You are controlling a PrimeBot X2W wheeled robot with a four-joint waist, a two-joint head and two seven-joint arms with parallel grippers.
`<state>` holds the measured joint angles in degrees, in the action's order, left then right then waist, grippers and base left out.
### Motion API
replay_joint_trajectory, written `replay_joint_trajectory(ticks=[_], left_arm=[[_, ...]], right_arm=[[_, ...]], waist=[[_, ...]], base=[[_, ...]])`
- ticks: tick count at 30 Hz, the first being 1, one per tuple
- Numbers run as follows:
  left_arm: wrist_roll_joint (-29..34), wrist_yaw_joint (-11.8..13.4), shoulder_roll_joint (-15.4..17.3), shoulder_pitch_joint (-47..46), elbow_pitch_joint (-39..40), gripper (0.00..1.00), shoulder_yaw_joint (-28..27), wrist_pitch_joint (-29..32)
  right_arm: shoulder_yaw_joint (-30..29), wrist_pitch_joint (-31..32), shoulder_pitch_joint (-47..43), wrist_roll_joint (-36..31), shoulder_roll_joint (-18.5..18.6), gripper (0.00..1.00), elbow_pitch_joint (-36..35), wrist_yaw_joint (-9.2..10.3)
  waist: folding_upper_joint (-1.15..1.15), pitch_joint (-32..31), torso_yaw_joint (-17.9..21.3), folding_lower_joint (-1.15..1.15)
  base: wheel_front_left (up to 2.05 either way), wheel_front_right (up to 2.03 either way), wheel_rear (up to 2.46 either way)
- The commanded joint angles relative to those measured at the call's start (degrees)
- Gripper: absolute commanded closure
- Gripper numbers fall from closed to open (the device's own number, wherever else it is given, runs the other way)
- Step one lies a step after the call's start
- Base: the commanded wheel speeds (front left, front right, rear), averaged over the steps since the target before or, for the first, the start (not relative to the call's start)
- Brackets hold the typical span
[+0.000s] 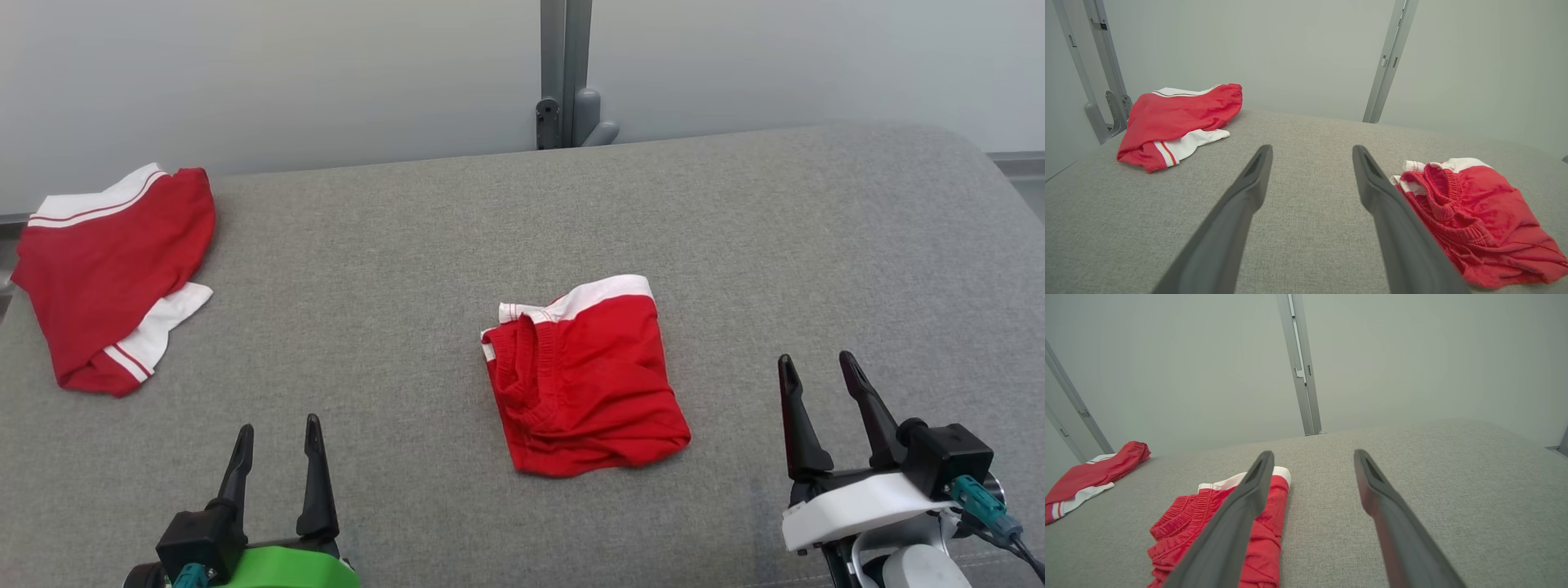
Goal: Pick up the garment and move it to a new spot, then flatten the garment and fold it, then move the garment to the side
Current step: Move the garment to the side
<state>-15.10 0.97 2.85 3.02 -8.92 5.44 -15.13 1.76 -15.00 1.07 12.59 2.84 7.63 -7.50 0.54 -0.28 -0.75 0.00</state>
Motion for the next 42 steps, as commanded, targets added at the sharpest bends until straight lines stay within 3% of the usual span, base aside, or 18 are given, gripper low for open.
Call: replay_joint_trajectory(ticks=[1,9,19,27,31,42], left_arm=[[-0.2,0.2,0.1,0.8,0.1,0.0,0.0,0.0],[-0.3,0.1,0.1,0.8,-0.2,0.0,0.2,0.0],[-0.7,0.1,0.1,-0.6,-0.7,0.0,1.6,0.0],[-1.0,0.2,0.1,-1.5,-1.0,0.0,2.6,0.0],[-1.2,0.2,0.1,-2.1,-1.2,0.0,3.2,0.0],[-0.7,-0.4,0.1,-3.6,-1.3,0.0,3.6,0.0]], right_arm=[[-0.1,0.2,0.3,0.2,0.1,0.0,0.3,0.02],[-0.4,1.2,0.8,0.2,0.1,0.0,1.5,0.02],[1.9,9.3,8.2,-2.6,1.2,0.0,7.7,0.02],[5.8,20.1,15.5,5.2,6.0,0.0,16.1,0.02],[8.2,27.1,19.3,12.5,9.2,0.0,21.7,0.02],[13.6,31.9,25.6,23.9,11.7,0.0,30.5,0.02]], waist=[[-0.54,0.0,-0.1,0.0],[-0.54,-0.2,-0.5,0.0],[-0.54,0.6,-3.3,0.0],[-0.54,2.1,-6.9,0.0],[-0.54,3.3,-9.6,0.0],[-0.54,6.4,-12.9,0.0]], base=[[0.0,0.0,0.0],[0.0,0.0,0.0],[0.0,0.0,0.0],[0.0,0.0,0.0],[0.0,0.0,0.0],[0.0,0.0,0.0]])
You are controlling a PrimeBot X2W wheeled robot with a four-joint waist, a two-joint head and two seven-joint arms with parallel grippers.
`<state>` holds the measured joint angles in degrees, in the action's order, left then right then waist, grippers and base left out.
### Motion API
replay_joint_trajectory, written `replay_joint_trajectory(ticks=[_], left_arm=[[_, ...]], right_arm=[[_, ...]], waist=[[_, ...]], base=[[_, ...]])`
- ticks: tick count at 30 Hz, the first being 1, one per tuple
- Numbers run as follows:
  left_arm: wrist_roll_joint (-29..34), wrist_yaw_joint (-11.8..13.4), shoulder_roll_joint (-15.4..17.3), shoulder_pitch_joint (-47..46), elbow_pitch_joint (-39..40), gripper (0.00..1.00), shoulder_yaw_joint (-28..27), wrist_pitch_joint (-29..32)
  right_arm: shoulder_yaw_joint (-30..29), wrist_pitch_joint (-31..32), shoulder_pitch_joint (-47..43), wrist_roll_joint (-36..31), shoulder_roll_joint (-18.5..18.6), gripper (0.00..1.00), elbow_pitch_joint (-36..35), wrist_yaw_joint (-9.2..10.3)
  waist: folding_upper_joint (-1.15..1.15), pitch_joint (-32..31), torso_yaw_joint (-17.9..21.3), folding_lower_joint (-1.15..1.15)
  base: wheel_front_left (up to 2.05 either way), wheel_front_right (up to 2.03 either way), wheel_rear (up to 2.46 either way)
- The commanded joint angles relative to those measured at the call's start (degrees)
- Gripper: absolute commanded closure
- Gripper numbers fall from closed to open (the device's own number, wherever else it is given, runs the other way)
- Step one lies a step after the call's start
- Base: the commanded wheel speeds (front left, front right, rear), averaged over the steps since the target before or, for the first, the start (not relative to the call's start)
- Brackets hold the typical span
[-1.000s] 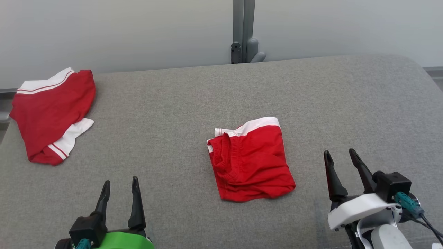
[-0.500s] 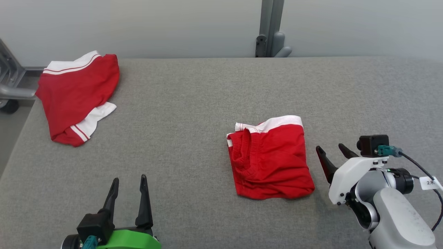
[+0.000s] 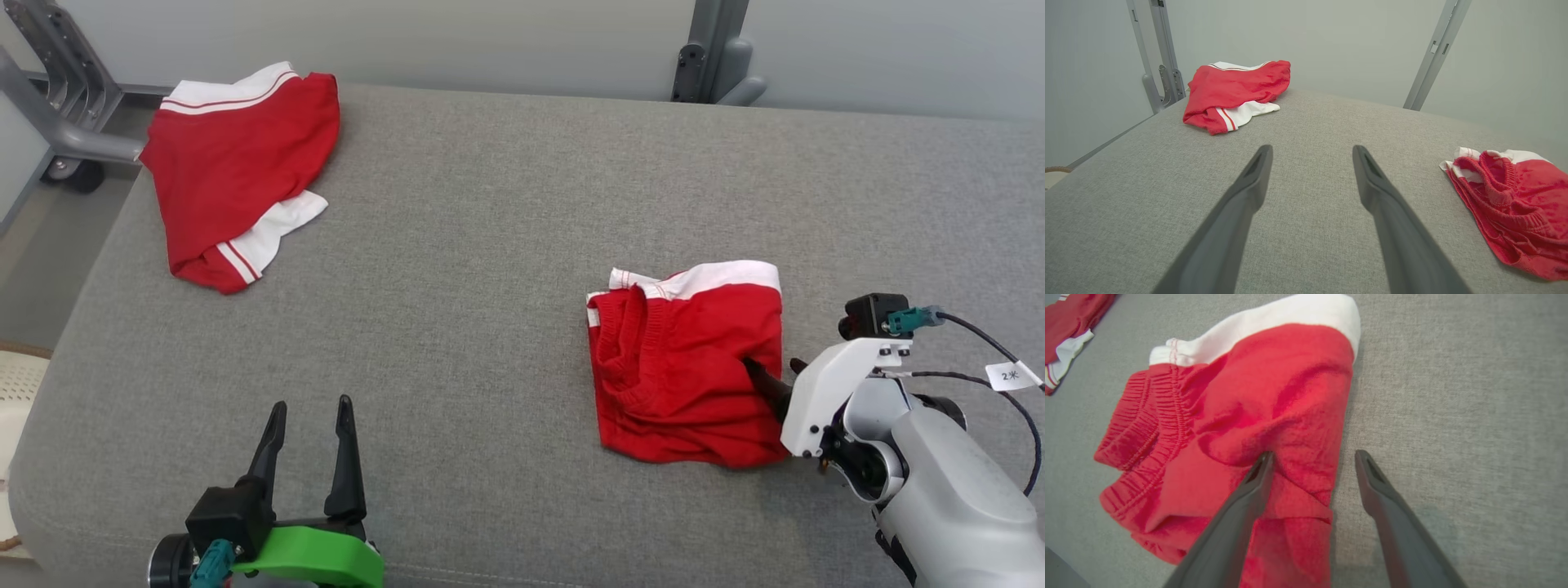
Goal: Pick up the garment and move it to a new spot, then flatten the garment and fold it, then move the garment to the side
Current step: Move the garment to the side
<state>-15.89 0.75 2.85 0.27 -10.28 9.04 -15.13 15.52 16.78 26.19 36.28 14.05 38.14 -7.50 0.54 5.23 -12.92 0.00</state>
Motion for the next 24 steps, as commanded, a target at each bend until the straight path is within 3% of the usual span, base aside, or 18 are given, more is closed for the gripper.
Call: replay_joint_trajectory(ticks=[1,8,9,10,12,18,24], left_arm=[[0.1,-0.2,0.1,-1.0,0.1,0.0,0.0,0.0],[0.1,-0.2,0.1,-2.1,0.2,0.0,0.5,0.0],[0.1,-0.2,0.1,-2.3,0.2,0.0,0.5,0.0],[0.1,-0.2,0.1,-2.5,0.2,0.0,0.6,0.0],[0.0,0.0,0.1,-2.7,0.2,0.0,0.7,0.0],[0.5,-0.1,0.1,-3.0,0.7,0.0,0.8,0.0],[1.0,-0.5,0.1,-4.2,1.7,0.0,1.4,0.0]], right_arm=[[0.3,0.1,1.2,0.7,0.7,0.0,0.7,0.02],[2.9,0.6,5.5,3.3,0.3,0.0,7.5,0.02],[3.3,0.6,5.9,3.8,0.2,0.09,8.1,0.02],[3.7,0.4,6.3,4.2,0.2,0.57,8.6,0.02],[4.9,-0.1,7.0,4.9,0.3,1.0,9.0,0.02],[8.3,-1.8,9.0,6.9,2.2,1.0,8.5,0.07],[11.0,-3.6,11.5,7.6,4.8,1.0,7.7,0.06]], waist=[[-0.54,1.2,-0.8,0.0],[-0.54,3.2,-1.2,0.0],[-0.54,3.3,-1.2,0.0],[-0.54,3.4,-1.2,0.0],[-0.54,3.6,-1.1,0.0],[-0.54,4.0,0.8,0.0],[-0.54,5.3,5.2,0.0]], base=[[0.0,0.0,0.0],[0.0,0.0,0.0],[0.0,0.0,0.0],[0.0,0.0,0.0],[0.0,0.0,0.0],[0.0,0.0,0.0],[0.0,0.0,0.0]])
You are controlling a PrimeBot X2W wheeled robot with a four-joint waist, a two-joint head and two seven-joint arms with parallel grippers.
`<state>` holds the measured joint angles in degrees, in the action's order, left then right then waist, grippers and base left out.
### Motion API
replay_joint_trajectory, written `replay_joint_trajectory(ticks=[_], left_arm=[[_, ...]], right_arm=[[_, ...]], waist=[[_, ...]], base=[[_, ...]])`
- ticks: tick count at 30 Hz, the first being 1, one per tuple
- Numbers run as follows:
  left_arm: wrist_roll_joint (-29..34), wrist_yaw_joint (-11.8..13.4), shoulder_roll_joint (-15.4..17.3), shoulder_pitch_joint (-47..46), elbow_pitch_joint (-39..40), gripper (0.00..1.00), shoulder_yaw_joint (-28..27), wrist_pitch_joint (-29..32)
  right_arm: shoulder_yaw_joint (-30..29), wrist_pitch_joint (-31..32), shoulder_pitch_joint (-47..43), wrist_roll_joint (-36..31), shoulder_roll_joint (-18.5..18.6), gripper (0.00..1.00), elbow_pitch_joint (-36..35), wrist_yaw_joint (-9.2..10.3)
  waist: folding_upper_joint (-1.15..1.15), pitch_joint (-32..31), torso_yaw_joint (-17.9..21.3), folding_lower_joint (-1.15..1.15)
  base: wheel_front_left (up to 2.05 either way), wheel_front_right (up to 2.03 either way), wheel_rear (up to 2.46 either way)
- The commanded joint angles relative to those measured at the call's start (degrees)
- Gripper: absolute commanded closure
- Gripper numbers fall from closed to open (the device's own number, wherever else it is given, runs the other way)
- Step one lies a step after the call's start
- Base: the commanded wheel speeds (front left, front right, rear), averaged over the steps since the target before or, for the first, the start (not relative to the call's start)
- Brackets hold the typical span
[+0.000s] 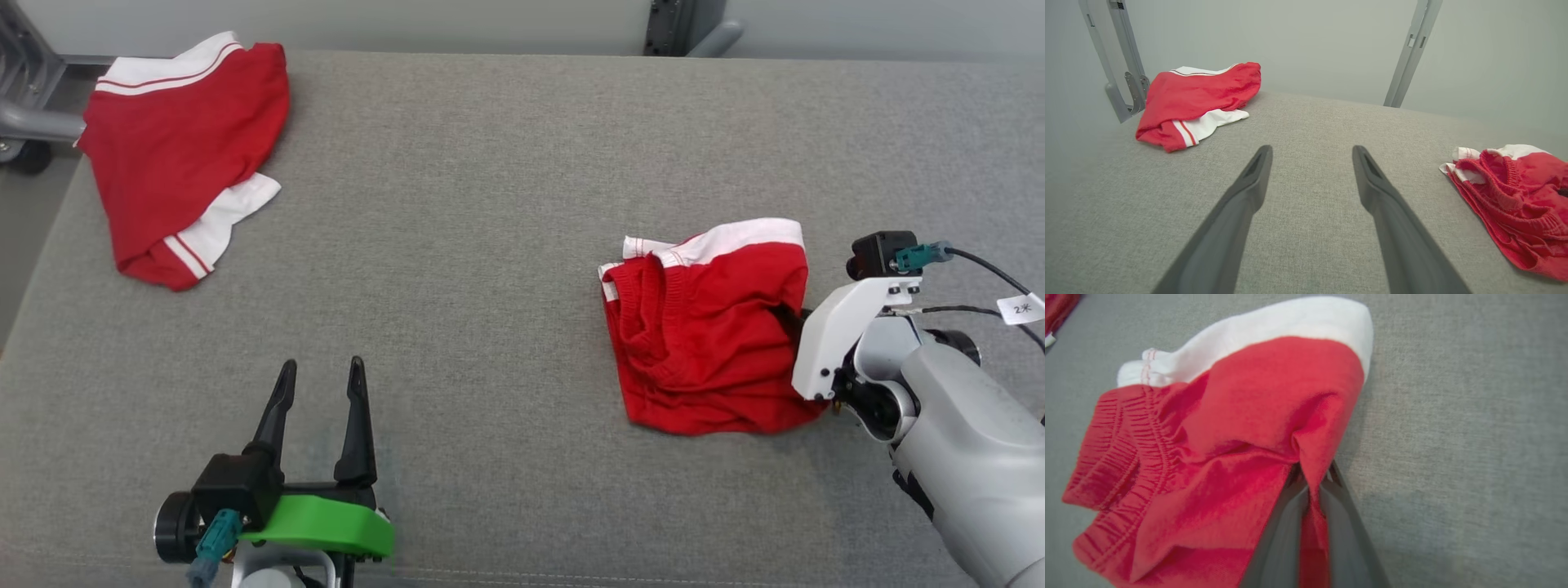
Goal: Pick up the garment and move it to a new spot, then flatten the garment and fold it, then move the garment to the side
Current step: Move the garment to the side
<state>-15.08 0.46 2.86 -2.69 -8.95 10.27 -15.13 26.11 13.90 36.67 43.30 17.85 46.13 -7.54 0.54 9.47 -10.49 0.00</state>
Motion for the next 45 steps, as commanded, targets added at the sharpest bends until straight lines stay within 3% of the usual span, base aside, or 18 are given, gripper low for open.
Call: replay_joint_trajectory(ticks=[1,10,17,22,34,45], left_arm=[[0.4,-0.2,0.1,-1.4,0.5,0.0,0.5,0.0],[1.5,-0.8,0.1,-4.7,1.2,0.0,1.7,0.0],[3.5,-1.8,0.4,-8.3,1.1,0.0,1.8,0.0],[4.8,-2.8,0.6,-11.1,0.7,0.0,2.8,0.0],[6.5,-2.0,1.1,-13.5,3.7,0.0,3.3,0.0],[5.5,-0.8,2.6,-12.5,9.4,0.0,1.5,0.9]], right_arm=[[0.6,-1.0,1.4,0.6,1.5,1.0,-0.2,0.1],[2.4,-2.4,6.1,1.1,4.2,1.0,-0.7,0.1],[3.8,-4.2,11.8,1.4,3.7,1.0,-0.7,0.1],[4.7,-5.7,14.7,1.8,3.5,1.0,0.3,0.1],[7.1,-10.2,21.1,0.1,5.0,1.0,5.2,0.1],[6.4,-13.7,29.0,-3.2,10.3,1.0,13.1,0.1]], waist=[[-0.54,1.4,3.7,0.0],[-0.54,5.7,13.0,0.0],[-0.54,11.5,21.2,0.0],[-0.54,14.0,24.4,0.0],[-0.54,16.1,22.6,0.0],[-0.54,19.3,19.6,0.0]], base=[[0.0,0.0,0.0],[0.0,0.0,0.0],[0.0,0.0,0.0],[0.0,0.0,0.0],[0.0,0.0,0.0],[0.0,0.0,0.0]])
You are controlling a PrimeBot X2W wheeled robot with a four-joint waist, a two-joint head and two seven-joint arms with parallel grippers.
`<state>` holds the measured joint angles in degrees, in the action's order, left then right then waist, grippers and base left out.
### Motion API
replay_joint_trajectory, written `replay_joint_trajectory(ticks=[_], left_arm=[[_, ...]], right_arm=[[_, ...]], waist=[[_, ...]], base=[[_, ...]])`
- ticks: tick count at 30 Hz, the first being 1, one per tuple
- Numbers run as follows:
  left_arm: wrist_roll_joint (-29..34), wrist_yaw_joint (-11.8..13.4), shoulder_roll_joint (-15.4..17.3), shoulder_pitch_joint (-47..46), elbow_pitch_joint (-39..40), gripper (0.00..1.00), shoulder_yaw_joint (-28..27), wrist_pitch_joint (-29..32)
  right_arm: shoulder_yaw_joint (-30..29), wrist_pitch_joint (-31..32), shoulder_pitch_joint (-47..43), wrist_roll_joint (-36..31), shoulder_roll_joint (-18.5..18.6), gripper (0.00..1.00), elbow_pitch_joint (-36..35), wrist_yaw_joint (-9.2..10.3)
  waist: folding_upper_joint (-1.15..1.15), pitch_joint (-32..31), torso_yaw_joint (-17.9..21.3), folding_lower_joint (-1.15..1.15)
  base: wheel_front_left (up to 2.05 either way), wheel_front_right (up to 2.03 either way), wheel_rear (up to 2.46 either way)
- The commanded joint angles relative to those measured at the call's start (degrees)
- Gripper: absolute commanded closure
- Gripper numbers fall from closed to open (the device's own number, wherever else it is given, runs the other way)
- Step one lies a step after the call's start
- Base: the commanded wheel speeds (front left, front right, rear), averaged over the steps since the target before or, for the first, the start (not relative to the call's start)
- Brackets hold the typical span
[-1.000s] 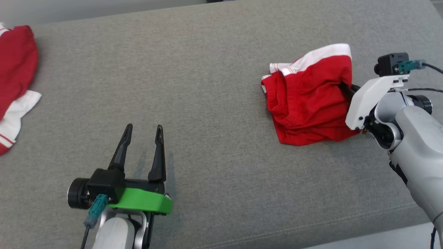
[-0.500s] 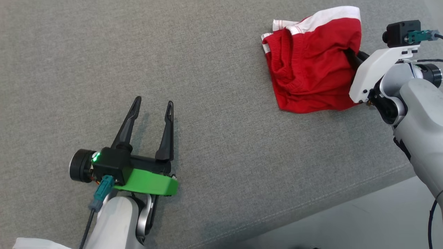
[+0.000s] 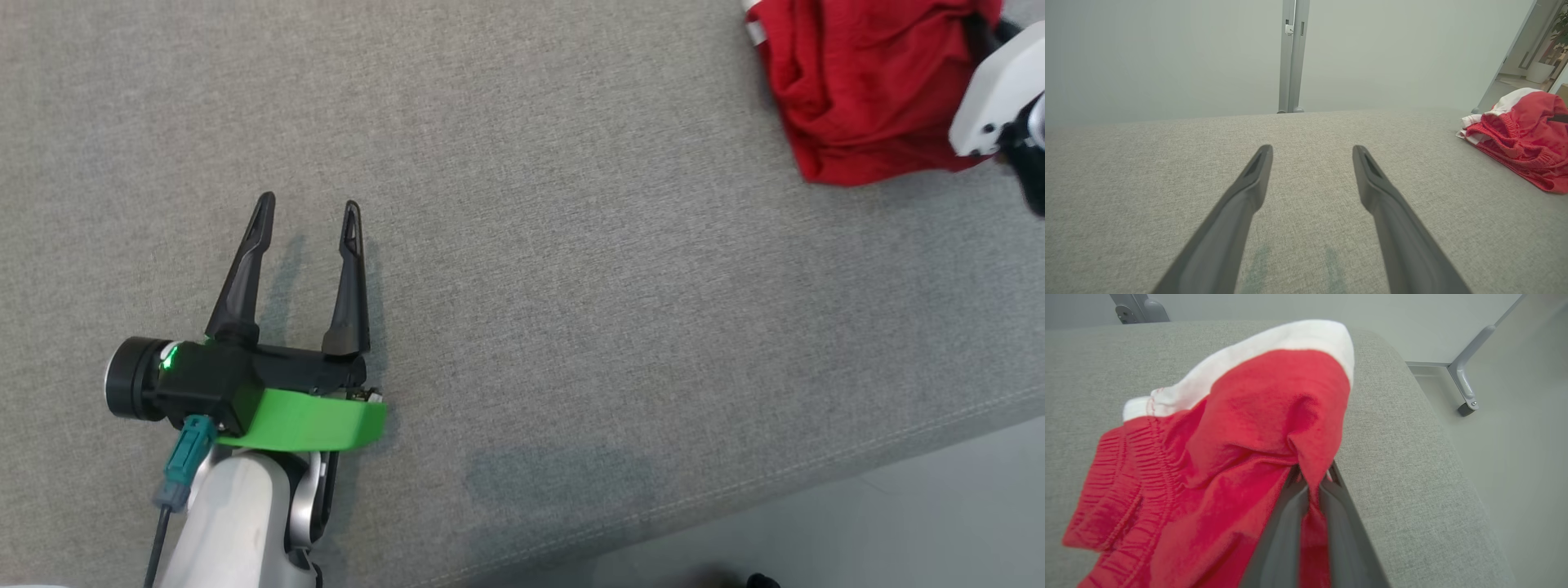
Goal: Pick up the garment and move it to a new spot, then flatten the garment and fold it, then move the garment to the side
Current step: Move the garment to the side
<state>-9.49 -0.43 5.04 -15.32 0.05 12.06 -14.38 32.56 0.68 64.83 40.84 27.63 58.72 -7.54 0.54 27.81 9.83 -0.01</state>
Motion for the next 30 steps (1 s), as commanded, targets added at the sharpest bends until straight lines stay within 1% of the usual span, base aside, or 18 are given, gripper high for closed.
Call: replay_joint_trajectory(ticks=[1,6,8,16,17,18,19,25,30], left_arm=[[-0.2,0.1,0.6,0.2,0.9,0.0,-0.2,0.4],[0.3,0.2,1.3,0.6,2.8,0.0,0.0,1.4],[0.8,0.4,1.9,0.7,4.2,0.0,0.2,2.1],[1.2,0.8,3.0,1.2,6.7,0.0,0.7,3.7],[1.3,0.8,3.1,1.3,7.0,0.0,0.8,3.9],[1.4,0.9,3.2,1.4,7.1,0.0,0.9,4.0],[1.5,0.9,3.2,1.4,7.2,0.0,1.0,4.1],[1.5,1.3,3.4,1.9,7.4,0.0,1.5,4.5],[0.8,1.2,3.3,2.2,6.7,0.0,1.8,4.1]], right_arm=[[0.0,-0.8,1.6,-1.2,1.0,1.0,1.2,0.1],[0.2,-1.7,4.1,-2.9,2.8,1.0,3.8,0.1],[0.2,-3.1,6.1,-4.5,3.7,1.0,5.9,0.1],[0.5,-7.2,9.6,-9.2,4.5,1.0,12.1,0.1],[0.4,-7.8,9.8,-9.9,4.4,0.91,12.8,0.1],[0.2,-8.7,10.3,-10.7,4.5,0.44,13.3,0.1],[0.0,-9.4,10.5,-11.5,4.5,0.0,13.8,0.1],[-1.9,-13.0,10.6,-15.4,4.3,0.0,15.0,0.1],[-3.2,-14.6,10.3,-17.8,2.2,0.0,15.2,0.1]], waist=[[-0.54,1.3,-0.9,0.01],[-0.54,2.8,-1.6,0.01],[-0.54,3.8,-2.0,0.01],[-0.54,5.3,-2.6,0.01],[-0.54,5.4,-2.6,0.01],[-0.54,5.5,-2.6,0.01],[-0.54,5.5,-2.7,0.01],[-0.54,5.1,-2.5,0.01],[-0.54,3.3,-1.8,0.01]], base=[[0.0,0.0,0.0],[0.0,0.0,0.0],[0.0,0.0,0.0],[0.0,0.0,0.0],[0.0,0.0,0.0],[0.0,0.0,0.0],[0.0,0.0,0.0],[0.0,0.0,0.0],[0.0,0.0,0.0]])
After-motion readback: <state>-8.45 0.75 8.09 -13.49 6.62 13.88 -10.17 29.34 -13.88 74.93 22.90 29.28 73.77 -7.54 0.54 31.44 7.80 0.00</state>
